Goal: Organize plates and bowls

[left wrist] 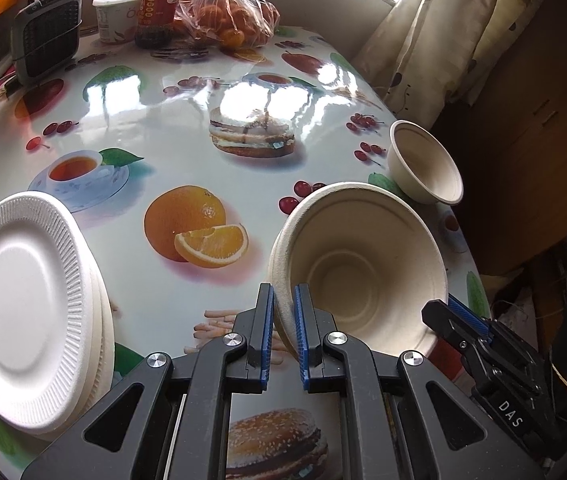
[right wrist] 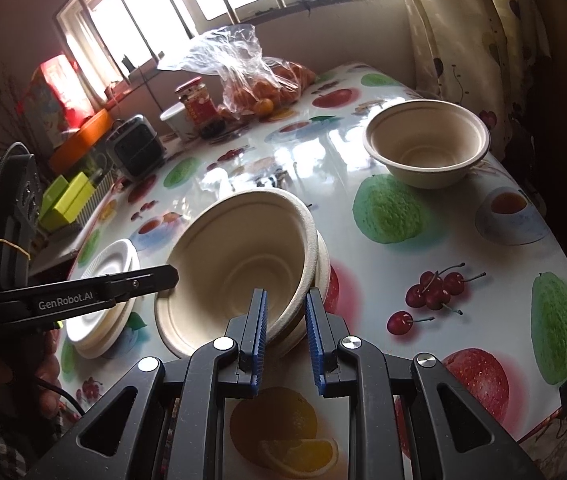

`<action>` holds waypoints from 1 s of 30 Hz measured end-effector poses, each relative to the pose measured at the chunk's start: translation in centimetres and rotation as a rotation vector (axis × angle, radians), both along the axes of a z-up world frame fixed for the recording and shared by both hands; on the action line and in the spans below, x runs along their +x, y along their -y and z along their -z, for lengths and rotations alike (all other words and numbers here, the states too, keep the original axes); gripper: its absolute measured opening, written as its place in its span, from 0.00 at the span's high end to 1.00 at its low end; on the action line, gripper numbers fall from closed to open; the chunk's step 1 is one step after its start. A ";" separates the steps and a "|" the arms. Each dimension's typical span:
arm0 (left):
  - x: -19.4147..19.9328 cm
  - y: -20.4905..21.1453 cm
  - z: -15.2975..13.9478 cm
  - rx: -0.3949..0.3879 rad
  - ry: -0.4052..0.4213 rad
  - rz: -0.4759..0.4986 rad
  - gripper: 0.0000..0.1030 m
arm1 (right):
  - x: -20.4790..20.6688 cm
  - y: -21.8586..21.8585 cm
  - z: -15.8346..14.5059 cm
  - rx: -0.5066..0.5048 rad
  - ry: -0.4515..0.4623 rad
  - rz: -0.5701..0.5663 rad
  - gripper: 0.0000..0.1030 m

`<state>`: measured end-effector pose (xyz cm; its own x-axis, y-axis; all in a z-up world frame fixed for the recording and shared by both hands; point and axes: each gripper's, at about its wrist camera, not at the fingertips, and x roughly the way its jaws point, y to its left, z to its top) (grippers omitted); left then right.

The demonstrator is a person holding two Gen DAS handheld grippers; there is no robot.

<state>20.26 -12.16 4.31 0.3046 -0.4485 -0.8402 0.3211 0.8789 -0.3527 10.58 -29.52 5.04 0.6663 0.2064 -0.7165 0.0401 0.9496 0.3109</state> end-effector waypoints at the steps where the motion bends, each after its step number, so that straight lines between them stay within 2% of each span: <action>1: 0.0 0.0 0.0 0.000 0.000 0.001 0.90 | 0.0 -0.1 0.1 0.000 -0.001 0.000 0.82; 30: 0.2 0.0 0.7 0.002 -0.019 -0.001 0.90 | -0.1 -0.1 0.8 -0.012 -0.008 0.004 0.81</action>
<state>20.48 -12.19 3.58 0.2891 -0.4467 -0.8467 0.3140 0.8798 -0.3569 10.52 -29.42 4.25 0.6614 0.1954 -0.7241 0.0464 0.9529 0.2996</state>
